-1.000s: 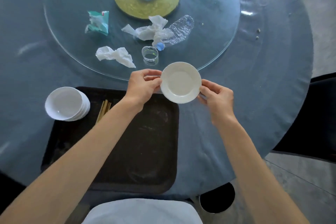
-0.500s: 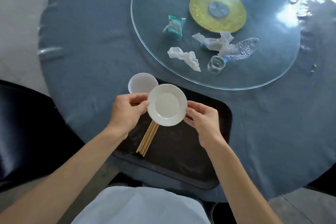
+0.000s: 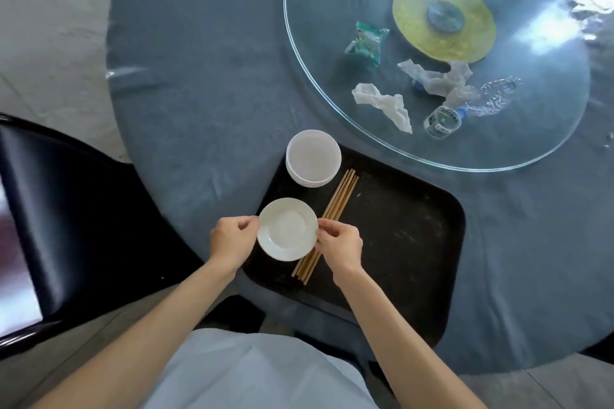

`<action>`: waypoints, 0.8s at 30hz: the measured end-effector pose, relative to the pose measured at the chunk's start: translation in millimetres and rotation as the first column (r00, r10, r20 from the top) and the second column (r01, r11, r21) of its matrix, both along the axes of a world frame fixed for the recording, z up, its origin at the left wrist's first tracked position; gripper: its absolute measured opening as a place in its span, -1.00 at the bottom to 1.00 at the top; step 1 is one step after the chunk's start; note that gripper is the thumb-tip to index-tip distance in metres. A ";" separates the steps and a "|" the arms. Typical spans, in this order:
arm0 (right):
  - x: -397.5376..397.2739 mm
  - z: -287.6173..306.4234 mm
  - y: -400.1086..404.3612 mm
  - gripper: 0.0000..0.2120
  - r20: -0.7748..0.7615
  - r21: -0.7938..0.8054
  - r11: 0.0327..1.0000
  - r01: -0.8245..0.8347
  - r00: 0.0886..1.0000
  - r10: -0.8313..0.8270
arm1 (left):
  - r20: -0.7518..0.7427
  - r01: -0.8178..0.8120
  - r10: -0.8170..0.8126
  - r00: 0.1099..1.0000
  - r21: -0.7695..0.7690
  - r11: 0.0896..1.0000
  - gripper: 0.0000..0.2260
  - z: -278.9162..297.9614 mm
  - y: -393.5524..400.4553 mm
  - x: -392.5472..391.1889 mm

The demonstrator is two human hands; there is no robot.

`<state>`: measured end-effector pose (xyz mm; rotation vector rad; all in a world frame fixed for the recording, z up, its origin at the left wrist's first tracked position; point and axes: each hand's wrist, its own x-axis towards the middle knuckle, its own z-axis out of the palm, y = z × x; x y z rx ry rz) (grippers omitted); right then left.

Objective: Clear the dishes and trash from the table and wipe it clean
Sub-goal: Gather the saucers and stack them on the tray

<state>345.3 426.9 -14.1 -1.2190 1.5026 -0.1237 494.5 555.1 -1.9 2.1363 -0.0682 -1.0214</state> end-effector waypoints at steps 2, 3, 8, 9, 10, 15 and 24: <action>3.4 -2.5 2.5 -0.80 -0.029 -0.017 1.000 -0.018 0.999 0.018 | -0.004 0.042 -0.042 0.999 0.067 0.997 -0.78 -12.2 5.3 5.4; 3.9 -3.4 3.0 -0.79 -0.047 -0.032 0.999 -0.030 0.998 0.029 | -0.012 0.049 -0.048 0.999 0.082 0.995 -0.76 -16.2 6.7 8.0; -0.7 -4.5 2.6 -0.79 -0.125 -0.110 0.989 -0.095 0.989 0.081 | -0.059 0.059 -0.055 0.997 0.074 0.996 -0.58 -11.8 3.2 11.0; -1.8 -4.3 1.9 -0.79 -0.140 -0.124 0.986 -0.109 0.986 0.092 | -0.068 0.059 -0.054 0.996 0.076 0.995 -0.52 -10.6 1.8 9.6; -2.2 -3.5 1.5 -0.79 -0.154 -0.133 0.984 -0.122 0.983 0.101 | -0.072 0.058 -0.052 0.996 0.074 0.996 -0.50 -9.1 0.5 7.4; -1.5 -1.6 1.2 -0.78 -0.199 -0.154 0.972 -0.176 0.969 0.144 | -0.110 0.053 -0.043 0.993 0.085 0.995 -0.54 -1.6 -0.9 3.1; -0.3 6.2 4.0 -0.70 -0.214 -0.138 0.955 -0.261 0.950 0.228 | -0.159 0.253 -0.236 0.959 0.101 0.962 -0.68 18.8 -12.7 21.6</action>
